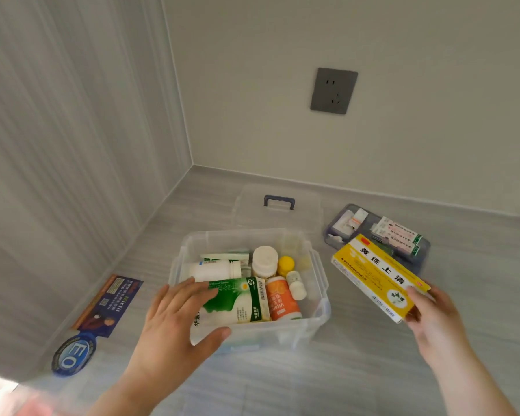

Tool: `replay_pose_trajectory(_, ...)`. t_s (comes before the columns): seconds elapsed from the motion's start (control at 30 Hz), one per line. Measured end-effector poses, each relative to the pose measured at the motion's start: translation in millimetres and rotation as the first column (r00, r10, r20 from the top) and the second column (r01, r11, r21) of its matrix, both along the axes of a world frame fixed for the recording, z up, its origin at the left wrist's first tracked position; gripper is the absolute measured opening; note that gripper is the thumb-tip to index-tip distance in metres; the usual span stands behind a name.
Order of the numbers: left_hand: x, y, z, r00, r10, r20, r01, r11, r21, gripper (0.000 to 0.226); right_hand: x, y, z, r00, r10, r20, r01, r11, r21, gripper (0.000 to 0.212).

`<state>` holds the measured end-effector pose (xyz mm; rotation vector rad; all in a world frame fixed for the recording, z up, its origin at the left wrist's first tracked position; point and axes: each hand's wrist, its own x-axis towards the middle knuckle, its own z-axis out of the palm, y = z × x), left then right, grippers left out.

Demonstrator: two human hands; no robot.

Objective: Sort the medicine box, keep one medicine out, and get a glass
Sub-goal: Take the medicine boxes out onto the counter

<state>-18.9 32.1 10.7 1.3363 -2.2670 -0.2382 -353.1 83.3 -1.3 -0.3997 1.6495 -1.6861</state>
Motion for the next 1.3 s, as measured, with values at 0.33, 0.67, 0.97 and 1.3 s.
replay_pose_trajectory(0.33,-6,5,-10,0.973,-0.001,-0.233,-0.014,0.998,-0.061,0.051,-7,-18,-45,0.92,0.164,-0.356,0.014,0.893,0.449,0.032)
replay_pose_trajectory(0.67,6,9,-4,0.998,0.064,0.005,-0.064,0.995,0.075,0.089,25,-37,14,0.726,0.182,-0.663,0.047,0.949,0.312,0.044)
replay_pose_trajectory(0.97,7,10,-9,0.991,0.132,0.029,-0.134,0.985,0.106,0.092,147,-64,63,0.062,0.842,-0.536,-0.674,0.431,0.6,0.029)
replay_pose_trajectory(1.3,9,9,-5,0.993,0.113,0.043,-0.118,0.979,0.164,0.09,175,-80,35,0.246,0.802,-0.544,-0.435,0.593,0.678,0.05)
